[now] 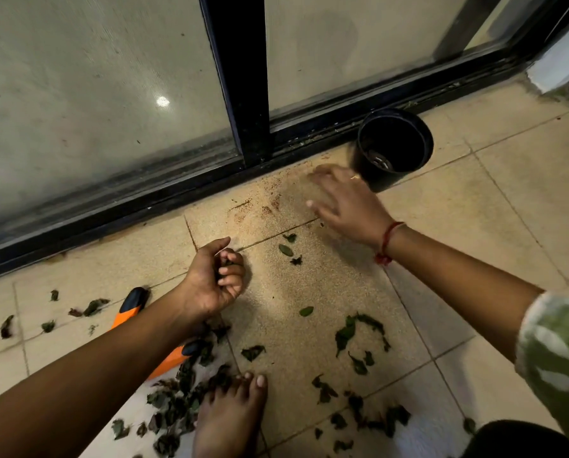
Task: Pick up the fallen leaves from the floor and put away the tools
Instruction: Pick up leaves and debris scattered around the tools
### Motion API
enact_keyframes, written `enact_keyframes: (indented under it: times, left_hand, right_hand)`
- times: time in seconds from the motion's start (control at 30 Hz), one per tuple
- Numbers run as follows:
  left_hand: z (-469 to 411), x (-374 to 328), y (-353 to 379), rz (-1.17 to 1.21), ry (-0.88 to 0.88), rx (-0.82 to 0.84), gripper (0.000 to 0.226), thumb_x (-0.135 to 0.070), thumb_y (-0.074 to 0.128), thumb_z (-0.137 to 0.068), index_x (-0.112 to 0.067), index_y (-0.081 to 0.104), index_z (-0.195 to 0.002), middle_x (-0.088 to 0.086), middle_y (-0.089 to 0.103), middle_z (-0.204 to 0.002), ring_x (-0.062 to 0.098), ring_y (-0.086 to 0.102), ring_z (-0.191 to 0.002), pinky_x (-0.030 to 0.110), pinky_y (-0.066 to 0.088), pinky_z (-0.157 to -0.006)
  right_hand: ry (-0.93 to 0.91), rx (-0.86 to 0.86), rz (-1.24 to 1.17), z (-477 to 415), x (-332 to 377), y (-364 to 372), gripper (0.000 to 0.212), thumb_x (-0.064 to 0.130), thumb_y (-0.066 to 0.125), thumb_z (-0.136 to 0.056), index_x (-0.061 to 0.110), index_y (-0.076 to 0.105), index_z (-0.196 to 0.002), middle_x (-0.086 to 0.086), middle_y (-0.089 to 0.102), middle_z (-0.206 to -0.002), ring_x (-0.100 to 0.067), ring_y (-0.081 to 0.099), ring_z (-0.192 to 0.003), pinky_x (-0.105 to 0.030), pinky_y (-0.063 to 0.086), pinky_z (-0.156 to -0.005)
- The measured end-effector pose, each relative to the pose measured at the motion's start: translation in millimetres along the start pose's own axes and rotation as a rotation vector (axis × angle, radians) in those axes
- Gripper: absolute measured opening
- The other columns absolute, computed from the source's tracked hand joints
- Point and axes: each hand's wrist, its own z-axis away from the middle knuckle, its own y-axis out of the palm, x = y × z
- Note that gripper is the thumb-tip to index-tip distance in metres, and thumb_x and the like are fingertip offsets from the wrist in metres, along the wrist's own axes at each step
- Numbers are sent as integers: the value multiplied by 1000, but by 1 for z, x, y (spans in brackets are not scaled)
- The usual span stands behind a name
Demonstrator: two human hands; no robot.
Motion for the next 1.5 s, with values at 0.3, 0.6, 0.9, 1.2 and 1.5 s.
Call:
enact_keyframes:
  times: [0.3,0.6,0.9,1.2,1.5]
  left_hand:
    - [12,-16,-25,34,63,10,25,-23,61,-72,-20,42,-55,-7,41,-51,3,30,-32,13,14,-32]
    - [18,-16,-34,26,76,-8,23,-27,55,-75,-21,40,-59,-8,42,-51,2,30,-32,13,14,-32]
    - [36,-20,-50,65,107,-19,24,-26,55,-75,-22,36,-61,-9,42,-51,3,30,-32,14,15,-31]
    - [54,-19,-66,97,196,-43,25,-25,54,-75,-19,40,-56,-8,41,-51,3,29,-31,14,15,-31]
    - [75,-11,-88,104,195,97,52,-6,90,-31,-18,45,-52,-7,43,-51,5,32,-31,17,21,-27]
  right_hand:
    - [-239,476,69,45,25,73,64,55,23,-99,24,6,-151,3,1,-159,-14,0,-145,-36,8,-118]
    - [248,114,46,-18,-9,69,73,56,27,-97,15,4,-152,-9,-1,-159,-26,2,-146,-43,10,-119]
    - [-476,478,51,59,62,104,64,49,29,-100,18,8,-152,-3,8,-159,-19,6,-145,-30,2,-115]
    - [-279,331,53,-5,130,139,63,45,34,-100,11,17,-150,-10,12,-159,-25,7,-146,-35,2,-117]
    - [-1123,600,295,127,23,103,51,44,35,-98,11,48,-136,-9,49,-141,-24,43,-132,-42,26,-115]
